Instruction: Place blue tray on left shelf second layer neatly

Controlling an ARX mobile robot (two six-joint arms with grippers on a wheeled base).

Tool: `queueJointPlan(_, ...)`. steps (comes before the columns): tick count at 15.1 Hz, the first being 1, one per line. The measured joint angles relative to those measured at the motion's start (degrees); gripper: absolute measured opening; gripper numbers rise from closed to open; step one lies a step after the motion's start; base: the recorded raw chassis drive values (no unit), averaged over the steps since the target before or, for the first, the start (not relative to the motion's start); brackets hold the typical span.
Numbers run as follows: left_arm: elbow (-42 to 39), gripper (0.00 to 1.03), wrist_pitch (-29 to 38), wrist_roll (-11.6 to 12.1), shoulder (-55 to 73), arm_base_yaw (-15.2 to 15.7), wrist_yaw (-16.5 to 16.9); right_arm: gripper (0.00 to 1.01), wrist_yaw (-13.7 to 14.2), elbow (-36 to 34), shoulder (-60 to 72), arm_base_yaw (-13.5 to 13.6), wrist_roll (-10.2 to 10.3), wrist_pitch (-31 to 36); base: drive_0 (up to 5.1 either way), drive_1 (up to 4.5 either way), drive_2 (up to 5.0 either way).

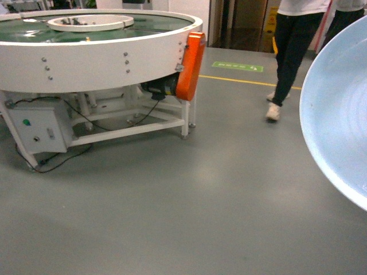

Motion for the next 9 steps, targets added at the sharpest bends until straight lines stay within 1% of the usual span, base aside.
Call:
queueJointPlan(6,0.0,0.98,0.11,0.0,0.0,0.0,0.11,0.02,0.02,0.0,0.0,0.0,0.0,-0.04,3.3,-4.03,-4.0)
queueJointPlan(8,0.0,0.98,-0.07,0.02,0.0,0.0,0.24,0.02,-0.09,0.0,0.0,0.02,0.0,0.0,-1.5,-1.52,-1.5)
queueJointPlan(9,0.0,0.98,0.22,0.02,0.0,0.0,0.33,0.02,0.74,-0.02,0.02,-0.22,0.0,-0.17,-1.5,-1.53,-1.5)
